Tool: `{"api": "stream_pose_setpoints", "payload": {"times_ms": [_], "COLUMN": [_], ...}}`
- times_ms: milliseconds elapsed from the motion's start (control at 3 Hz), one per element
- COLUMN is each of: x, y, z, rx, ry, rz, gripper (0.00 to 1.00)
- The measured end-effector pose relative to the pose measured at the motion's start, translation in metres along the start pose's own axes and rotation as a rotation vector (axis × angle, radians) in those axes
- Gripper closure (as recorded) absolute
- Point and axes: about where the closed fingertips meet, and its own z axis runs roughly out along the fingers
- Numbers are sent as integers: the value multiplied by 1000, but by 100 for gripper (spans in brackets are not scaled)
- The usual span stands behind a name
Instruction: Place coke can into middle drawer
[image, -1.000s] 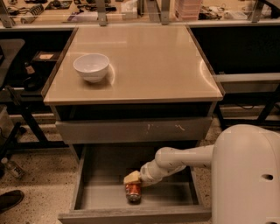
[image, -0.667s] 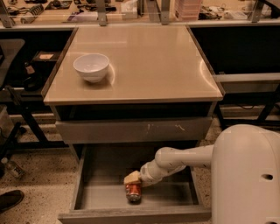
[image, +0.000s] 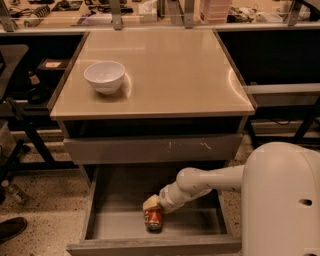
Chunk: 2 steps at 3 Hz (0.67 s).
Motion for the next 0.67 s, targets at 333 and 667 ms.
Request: {"api": "stream_pose_setpoints", "payload": {"times_ms": [333,667], "x": [0,0], "y": [0,0], "z": [0,0], "rx": [0,0], "ry": [0,0], "rz": [0,0], "gripper": [0,0]}}
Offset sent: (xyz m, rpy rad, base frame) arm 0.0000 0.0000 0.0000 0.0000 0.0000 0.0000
